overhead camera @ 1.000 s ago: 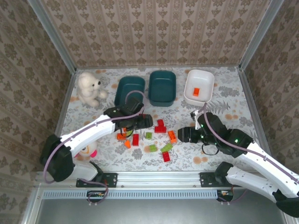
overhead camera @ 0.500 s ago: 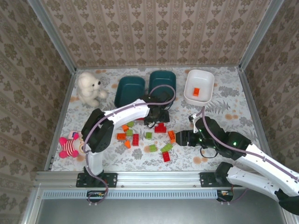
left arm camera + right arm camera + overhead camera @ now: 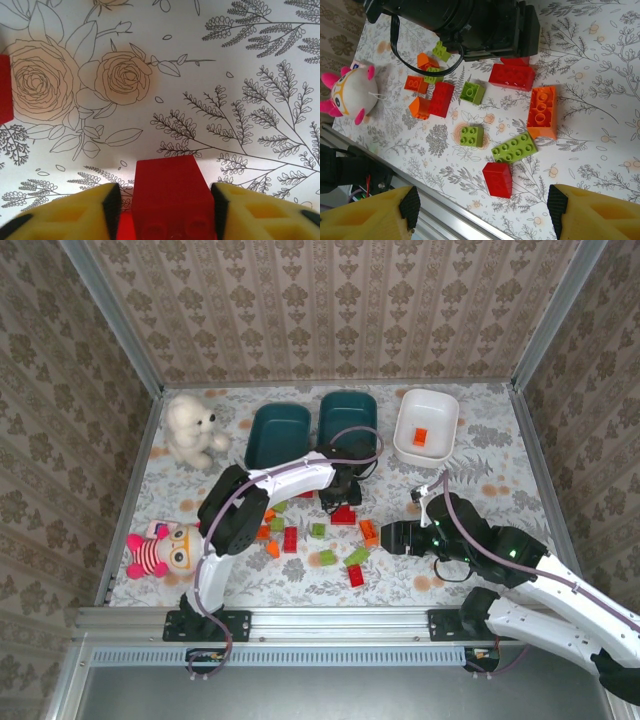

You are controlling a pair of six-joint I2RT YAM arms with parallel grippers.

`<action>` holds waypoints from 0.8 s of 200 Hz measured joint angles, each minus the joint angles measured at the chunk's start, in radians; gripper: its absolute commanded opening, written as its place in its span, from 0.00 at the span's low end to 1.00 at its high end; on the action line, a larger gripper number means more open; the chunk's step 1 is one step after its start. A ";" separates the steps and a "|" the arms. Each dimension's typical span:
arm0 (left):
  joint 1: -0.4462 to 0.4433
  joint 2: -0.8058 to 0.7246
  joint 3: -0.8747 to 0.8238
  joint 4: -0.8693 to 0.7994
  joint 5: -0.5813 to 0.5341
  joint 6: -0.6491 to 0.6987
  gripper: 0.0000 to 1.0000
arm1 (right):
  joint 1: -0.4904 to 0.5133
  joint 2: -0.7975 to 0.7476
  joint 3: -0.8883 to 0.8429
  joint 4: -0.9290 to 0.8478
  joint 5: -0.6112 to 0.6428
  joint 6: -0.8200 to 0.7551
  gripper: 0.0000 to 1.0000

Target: Sort the legos into containers by color

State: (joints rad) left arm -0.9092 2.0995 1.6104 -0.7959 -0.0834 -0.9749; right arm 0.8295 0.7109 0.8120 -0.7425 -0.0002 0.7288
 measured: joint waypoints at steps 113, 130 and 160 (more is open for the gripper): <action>0.039 -0.154 0.069 -0.093 -0.158 0.126 0.26 | 0.000 0.052 0.049 -0.008 0.022 -0.003 0.71; 0.116 -0.231 0.085 -0.109 -0.177 0.174 0.26 | 0.000 0.088 0.071 -0.005 0.020 -0.018 0.71; 0.311 -0.256 0.100 -0.104 -0.183 0.261 0.27 | 0.000 0.167 0.097 0.010 0.010 -0.032 0.71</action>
State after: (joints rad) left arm -0.5983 1.8431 1.7100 -0.9001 -0.2668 -0.7139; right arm 0.8295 0.8783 0.9085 -0.7330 0.0093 0.6964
